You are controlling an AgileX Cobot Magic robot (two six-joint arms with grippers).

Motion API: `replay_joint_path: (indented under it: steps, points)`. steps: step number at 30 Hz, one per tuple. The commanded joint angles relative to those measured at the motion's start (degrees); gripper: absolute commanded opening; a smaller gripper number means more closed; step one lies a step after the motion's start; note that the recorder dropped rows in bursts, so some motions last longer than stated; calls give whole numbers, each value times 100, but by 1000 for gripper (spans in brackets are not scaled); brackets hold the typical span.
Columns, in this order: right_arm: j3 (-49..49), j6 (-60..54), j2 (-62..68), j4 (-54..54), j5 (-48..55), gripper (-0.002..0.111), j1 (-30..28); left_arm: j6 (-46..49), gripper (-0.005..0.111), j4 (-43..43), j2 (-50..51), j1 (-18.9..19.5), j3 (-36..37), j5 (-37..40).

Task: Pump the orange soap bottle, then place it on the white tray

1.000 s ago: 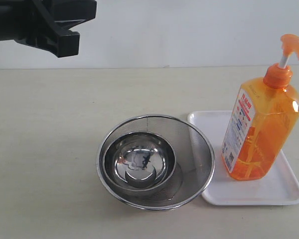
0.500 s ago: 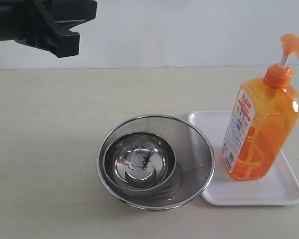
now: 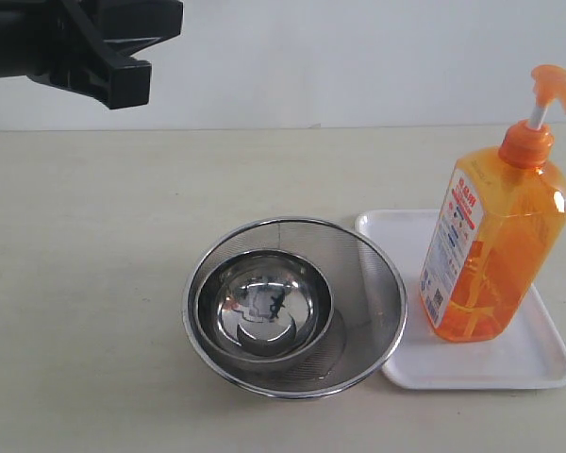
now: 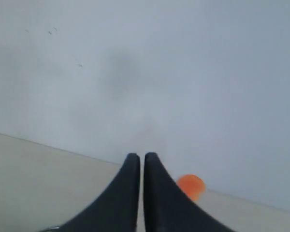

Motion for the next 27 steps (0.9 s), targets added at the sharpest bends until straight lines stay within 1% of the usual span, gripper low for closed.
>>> replay_joint_path:
  steps: [1,4,6,8,12,17,20,23,24,25,26,27]
  points:
    - [-20,-69,-519,16,-222,0,256,20,5,-13,-28,9,26,55]
    - [-20,-226,-543,16,-170,0,242,20,5,-13,-28,9,26,55]
    - [2,-226,-543,16,42,0,242,20,5,-13,-28,9,26,55]
    - [124,-226,-543,16,496,0,242,20,5,-13,-28,9,26,44]
    - [693,51,-543,16,1452,0,242,20,5,-13,-28,9,26,44]
    - [1280,52,-556,16,1682,0,242,20,5,-13,-28,9,26,44]
    - [1493,263,-556,16,2262,0,242,20,5,-13,-28,9,26,44]
    - [1743,562,-556,479,2953,0,242,20,5,-13,-28,9,26,55]
    - [1823,519,-556,626,3004,0,242,20,5,-13,-28,9,26,55]
    - [1883,314,-556,797,3012,0,242,20,5,-13,-28,9,26,55]
    - [1934,-281,-556,1262,3012,0,242,20,5,-13,-28,9,26,55]
    - [1970,-1283,-556,2120,3012,0,242,20,5,-13,-28,9,26,55]
